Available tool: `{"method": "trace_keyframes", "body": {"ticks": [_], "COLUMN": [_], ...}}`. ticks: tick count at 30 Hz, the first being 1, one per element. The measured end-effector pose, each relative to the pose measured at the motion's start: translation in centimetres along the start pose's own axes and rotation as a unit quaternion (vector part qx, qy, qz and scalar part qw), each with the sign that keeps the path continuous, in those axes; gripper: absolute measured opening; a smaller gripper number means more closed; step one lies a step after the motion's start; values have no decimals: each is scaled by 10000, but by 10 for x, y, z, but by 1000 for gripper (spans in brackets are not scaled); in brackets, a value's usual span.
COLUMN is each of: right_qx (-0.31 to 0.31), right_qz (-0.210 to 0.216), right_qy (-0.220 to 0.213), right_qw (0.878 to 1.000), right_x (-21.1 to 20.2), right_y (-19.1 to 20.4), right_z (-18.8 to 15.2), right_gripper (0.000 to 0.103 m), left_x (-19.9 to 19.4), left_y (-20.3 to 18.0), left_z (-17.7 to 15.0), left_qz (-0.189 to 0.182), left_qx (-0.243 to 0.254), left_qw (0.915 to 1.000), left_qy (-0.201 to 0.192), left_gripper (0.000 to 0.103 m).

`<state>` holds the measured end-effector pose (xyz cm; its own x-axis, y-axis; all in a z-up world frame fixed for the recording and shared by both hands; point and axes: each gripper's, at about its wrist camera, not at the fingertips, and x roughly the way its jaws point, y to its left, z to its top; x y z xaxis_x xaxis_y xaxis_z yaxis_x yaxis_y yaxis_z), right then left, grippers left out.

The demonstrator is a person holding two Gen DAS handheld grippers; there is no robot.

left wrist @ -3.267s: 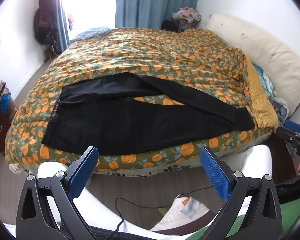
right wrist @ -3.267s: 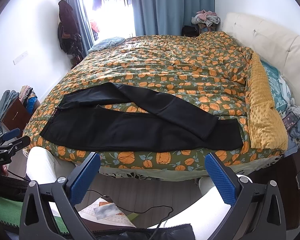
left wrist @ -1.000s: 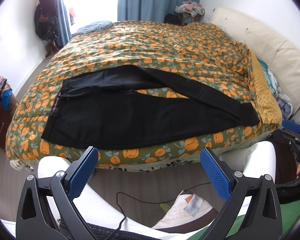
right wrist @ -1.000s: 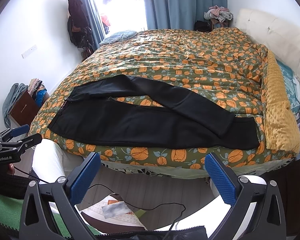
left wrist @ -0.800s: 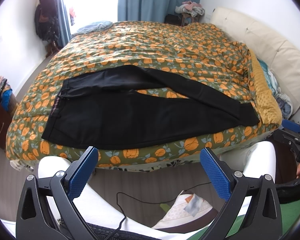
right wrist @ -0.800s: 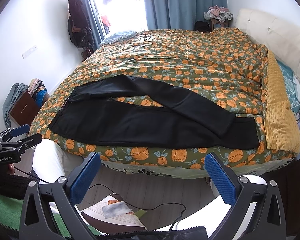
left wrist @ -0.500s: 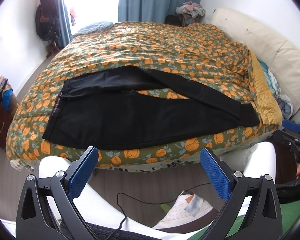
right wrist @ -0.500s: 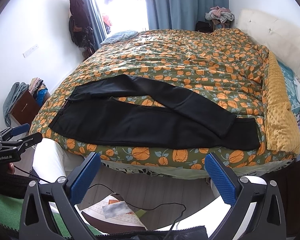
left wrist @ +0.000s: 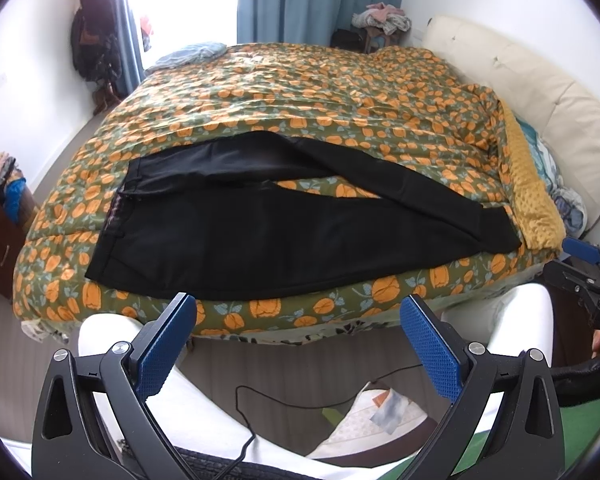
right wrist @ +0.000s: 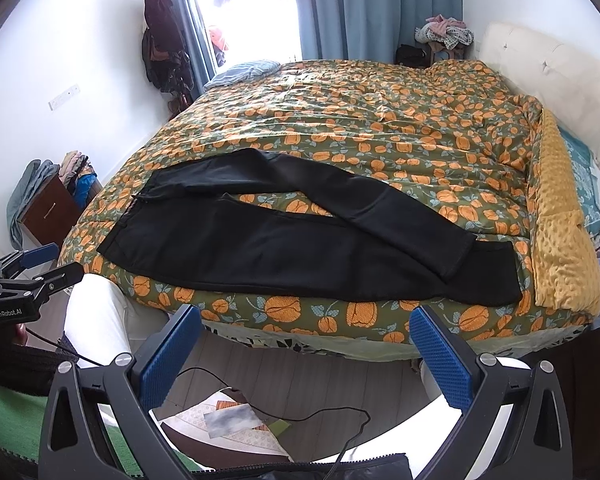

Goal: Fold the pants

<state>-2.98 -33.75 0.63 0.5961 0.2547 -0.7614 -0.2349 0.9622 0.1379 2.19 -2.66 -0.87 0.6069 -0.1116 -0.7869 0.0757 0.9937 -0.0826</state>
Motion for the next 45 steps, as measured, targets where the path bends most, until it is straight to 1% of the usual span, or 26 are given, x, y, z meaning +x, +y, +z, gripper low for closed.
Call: {"method": "trace_keyframes", "body": {"ticks": [5,8,10,12,14,15,17,19,21,22,23,26,28,31,33,35,36,37,39,41,45], "right_qx": [-45,-86,-134,-203,-247,-213,42,551,923,952,877,457,218,-44,-200,-229,-208,-187,-193,-290,-859], "right_qz": [89,156,144,137,15,-55,-44,193,567,676,672,382,127,-298,-735,-1166,-1251,-1264,-1202,-1088,-660], "right_qy": [38,-73,-239,-598,-929,-908,-541,-231,-133,-133,-152,-305,-369,-324,-227,30,222,437,806,950,899], "right_qw": [9999,9998,9995,9979,9954,9956,9985,9980,9940,9931,9938,9978,9990,9990,9968,9929,9917,9908,9893,9891,9900], "right_x": [6,7,7,5,10,20,46,66,76,78,78,75,76,84,95,112,123,137,163,183,210], "right_y": [0,-1,-2,-6,-13,-18,-30,-43,-48,-46,-43,-40,-53,-96,-134,-176,-195,-213,-235,-243,-227], "right_z": [0,3,5,8,10,12,15,12,8,6,6,6,6,3,-2,-6,-7,-9,-11,-9,5], "right_gripper": [103,103,103,103,103,103,103,103,103,103,103,103,103,103,103,96,84,74,69,68,65], "left_x": [6,9,12,16,22,23,29,35,41,45,47,58,62,66,68,74,76,79,81,82,88], "left_y": [1,-3,-8,-11,-14,-19,-24,-30,-36,-36,-37,-39,-43,-44,-42,-40,-39,-38,-36,-36,-36], "left_z": [11,18,22,27,31,31,34,37,40,42,42,46,48,50,50,50,51,51,52,53,53], "left_qz": [62,68,83,75,55,60,110,249,359,370,354,297,319,366,390,415,416,407,406,462,492], "left_qx": [72,142,201,263,333,369,474,572,623,626,615,597,608,574,513,424,385,343,302,302,270], "left_qw": [10000,9998,9996,9994,9992,9991,9985,9977,9970,9970,9972,9978,9976,9977,9979,9981,9982,9982,9982,9979,9976], "left_qy": [-26,-133,-194,-201,-195,-209,-242,-279,-283,-247,-213,-60,-11,24,51,160,212,267,318,328,407], "left_gripper": [102,102,102,102,102,102,102,102,102,102,102,102,102,102,102,102,102,102,102,102,102]}}
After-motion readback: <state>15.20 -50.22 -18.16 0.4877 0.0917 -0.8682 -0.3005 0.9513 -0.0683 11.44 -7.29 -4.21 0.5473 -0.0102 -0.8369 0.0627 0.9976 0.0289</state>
